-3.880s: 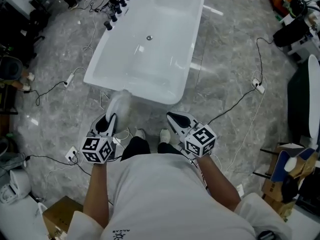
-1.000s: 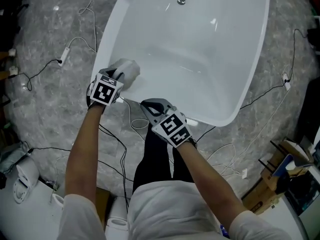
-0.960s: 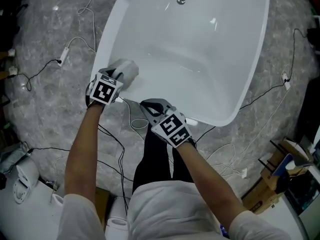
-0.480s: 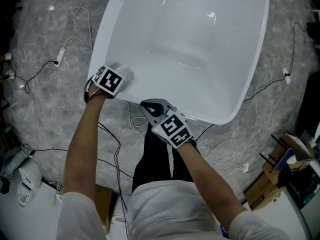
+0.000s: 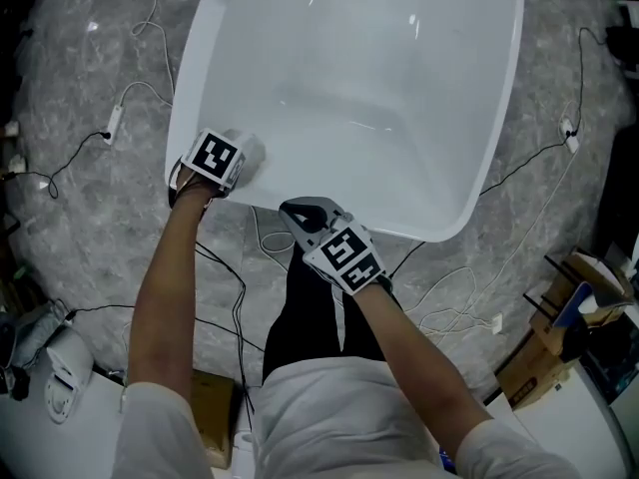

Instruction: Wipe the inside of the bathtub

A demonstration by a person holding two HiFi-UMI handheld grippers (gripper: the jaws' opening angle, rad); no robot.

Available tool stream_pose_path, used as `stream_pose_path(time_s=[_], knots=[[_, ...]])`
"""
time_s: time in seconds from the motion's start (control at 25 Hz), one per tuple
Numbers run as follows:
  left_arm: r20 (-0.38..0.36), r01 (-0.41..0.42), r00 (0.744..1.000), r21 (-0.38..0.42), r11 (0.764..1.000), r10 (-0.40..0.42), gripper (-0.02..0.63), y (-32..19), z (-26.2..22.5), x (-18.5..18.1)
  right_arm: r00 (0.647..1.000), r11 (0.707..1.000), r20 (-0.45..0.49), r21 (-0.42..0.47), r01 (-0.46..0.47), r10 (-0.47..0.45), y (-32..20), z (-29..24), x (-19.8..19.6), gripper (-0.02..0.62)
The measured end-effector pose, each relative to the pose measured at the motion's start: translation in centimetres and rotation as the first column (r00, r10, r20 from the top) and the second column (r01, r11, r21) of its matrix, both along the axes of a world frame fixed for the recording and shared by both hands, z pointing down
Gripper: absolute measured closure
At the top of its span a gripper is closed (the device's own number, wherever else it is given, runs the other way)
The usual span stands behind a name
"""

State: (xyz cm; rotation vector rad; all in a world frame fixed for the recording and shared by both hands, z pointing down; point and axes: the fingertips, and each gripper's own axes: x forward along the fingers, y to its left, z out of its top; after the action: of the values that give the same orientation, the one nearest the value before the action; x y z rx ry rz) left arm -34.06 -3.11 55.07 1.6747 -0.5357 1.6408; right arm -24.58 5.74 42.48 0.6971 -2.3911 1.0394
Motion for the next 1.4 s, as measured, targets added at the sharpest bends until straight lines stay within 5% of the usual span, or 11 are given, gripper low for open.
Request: stream_pose_path(time_s=[1.2, 1.4], knots=[[-0.185, -0.129, 0.976, -0.077, 0.989, 0.113, 0.503, 7.2, 0.0, 17.5, 0.979, 0.98, -0.049, -0.014, -0.201, 0.2, 4.3, 0.4, 15.5, 0.575], [-0.17, -0.185, 0.969, -0.033, 0.982, 0.176, 0.503, 7.6, 0.0, 20.5, 0.975, 0.977, -0.066, -0.026, -0.213, 0.211, 5.9, 1.0, 18.1, 0.575]])
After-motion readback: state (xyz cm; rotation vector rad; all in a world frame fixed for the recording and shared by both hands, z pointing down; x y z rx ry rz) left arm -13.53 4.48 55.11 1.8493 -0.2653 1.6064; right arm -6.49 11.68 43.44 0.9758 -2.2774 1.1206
